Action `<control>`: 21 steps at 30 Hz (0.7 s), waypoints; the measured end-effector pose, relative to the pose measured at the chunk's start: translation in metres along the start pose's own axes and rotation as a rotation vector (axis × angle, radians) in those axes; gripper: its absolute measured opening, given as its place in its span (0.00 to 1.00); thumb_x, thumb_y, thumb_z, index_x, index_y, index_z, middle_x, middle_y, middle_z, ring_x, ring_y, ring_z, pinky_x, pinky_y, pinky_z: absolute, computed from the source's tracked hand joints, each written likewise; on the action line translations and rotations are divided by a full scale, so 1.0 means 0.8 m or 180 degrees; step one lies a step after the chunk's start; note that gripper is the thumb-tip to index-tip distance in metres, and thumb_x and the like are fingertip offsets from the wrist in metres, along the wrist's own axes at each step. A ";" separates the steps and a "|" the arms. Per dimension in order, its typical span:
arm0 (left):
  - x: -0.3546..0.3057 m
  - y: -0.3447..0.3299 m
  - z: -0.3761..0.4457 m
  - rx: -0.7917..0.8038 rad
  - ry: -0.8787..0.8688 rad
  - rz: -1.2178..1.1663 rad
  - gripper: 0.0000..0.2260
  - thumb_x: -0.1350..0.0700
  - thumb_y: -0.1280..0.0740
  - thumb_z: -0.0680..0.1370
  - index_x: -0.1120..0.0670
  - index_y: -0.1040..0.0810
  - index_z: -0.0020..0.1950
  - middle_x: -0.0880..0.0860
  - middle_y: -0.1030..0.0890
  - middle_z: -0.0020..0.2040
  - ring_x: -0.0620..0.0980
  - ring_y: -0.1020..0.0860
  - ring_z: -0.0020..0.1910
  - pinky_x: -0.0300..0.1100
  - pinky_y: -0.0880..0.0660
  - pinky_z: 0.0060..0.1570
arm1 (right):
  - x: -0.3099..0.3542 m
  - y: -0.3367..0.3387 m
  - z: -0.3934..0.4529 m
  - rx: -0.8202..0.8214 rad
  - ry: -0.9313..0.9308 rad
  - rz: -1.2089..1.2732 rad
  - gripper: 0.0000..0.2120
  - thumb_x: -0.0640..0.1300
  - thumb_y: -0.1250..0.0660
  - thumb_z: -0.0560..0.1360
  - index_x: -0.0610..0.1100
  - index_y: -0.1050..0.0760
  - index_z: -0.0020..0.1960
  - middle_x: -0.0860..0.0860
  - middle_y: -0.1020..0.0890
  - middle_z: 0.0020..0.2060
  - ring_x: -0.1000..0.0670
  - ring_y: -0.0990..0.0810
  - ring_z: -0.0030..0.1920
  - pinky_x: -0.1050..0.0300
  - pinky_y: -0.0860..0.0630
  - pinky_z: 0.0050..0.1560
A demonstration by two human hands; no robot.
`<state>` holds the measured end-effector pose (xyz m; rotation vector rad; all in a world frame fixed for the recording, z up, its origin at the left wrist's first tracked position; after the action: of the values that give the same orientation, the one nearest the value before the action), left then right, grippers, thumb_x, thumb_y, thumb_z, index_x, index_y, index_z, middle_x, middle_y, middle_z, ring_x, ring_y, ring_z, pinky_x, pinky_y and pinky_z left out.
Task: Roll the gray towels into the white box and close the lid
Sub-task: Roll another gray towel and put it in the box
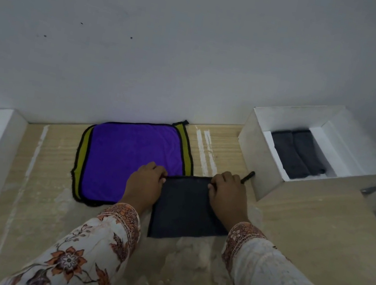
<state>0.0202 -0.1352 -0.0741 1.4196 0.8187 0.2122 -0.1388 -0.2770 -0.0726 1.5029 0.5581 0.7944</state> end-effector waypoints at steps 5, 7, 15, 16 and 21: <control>0.005 -0.003 -0.002 0.0284 0.0182 0.0038 0.14 0.49 0.39 0.80 0.52 0.25 0.63 0.56 0.27 0.59 0.56 0.29 0.61 0.49 0.28 0.55 | 0.056 0.009 -0.032 -0.0175 0.0491 0.0554 0.09 0.49 0.40 0.78 0.46 0.25 0.54 0.49 0.23 0.51 0.48 0.27 0.52 0.52 0.28 0.50; 0.007 -0.001 0.000 0.0395 0.0254 0.0205 0.15 0.48 0.39 0.80 0.52 0.26 0.63 0.55 0.27 0.60 0.56 0.29 0.62 0.50 0.29 0.57 | 0.087 0.008 -0.052 -0.0100 0.0798 0.0753 0.10 0.48 0.39 0.78 0.45 0.24 0.53 0.48 0.22 0.50 0.47 0.26 0.51 0.52 0.27 0.49; 0.005 0.003 0.002 0.0478 0.0173 0.0087 0.10 0.53 0.38 0.79 0.57 0.26 0.58 0.58 0.22 0.58 0.58 0.26 0.57 0.49 0.28 0.53 | 0.169 -0.015 -0.116 0.0317 0.1605 0.0547 0.22 0.56 0.36 0.74 0.43 0.28 0.62 0.46 0.23 0.49 0.44 0.26 0.48 0.49 0.26 0.44; 0.006 0.005 0.002 0.0426 0.0161 -0.0039 0.10 0.54 0.38 0.79 0.57 0.26 0.57 0.59 0.21 0.57 0.58 0.25 0.55 0.48 0.27 0.51 | 0.175 -0.018 -0.118 0.0357 0.1682 0.0482 0.22 0.55 0.36 0.74 0.43 0.29 0.62 0.46 0.23 0.49 0.44 0.26 0.48 0.48 0.26 0.44; 0.013 0.012 0.004 0.0311 0.0210 -0.0425 0.07 0.54 0.35 0.77 0.55 0.27 0.53 0.58 0.20 0.50 0.57 0.23 0.50 0.48 0.27 0.46 | 0.192 -0.017 -0.121 0.0318 0.1851 0.0121 0.18 0.44 0.33 0.71 0.44 0.28 0.60 0.47 0.22 0.43 0.44 0.25 0.41 0.52 0.28 0.34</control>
<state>0.0327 -0.1298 -0.0690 1.4491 0.9857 0.1186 -0.1122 -0.0969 -0.0655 1.3670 1.0124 1.2598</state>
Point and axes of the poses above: each hand's wrist, its own z-axis towards the middle knuckle, its own y-axis out of the back of the hand, x = y × z, the point moved 7 cm from there along z, towards the middle knuckle
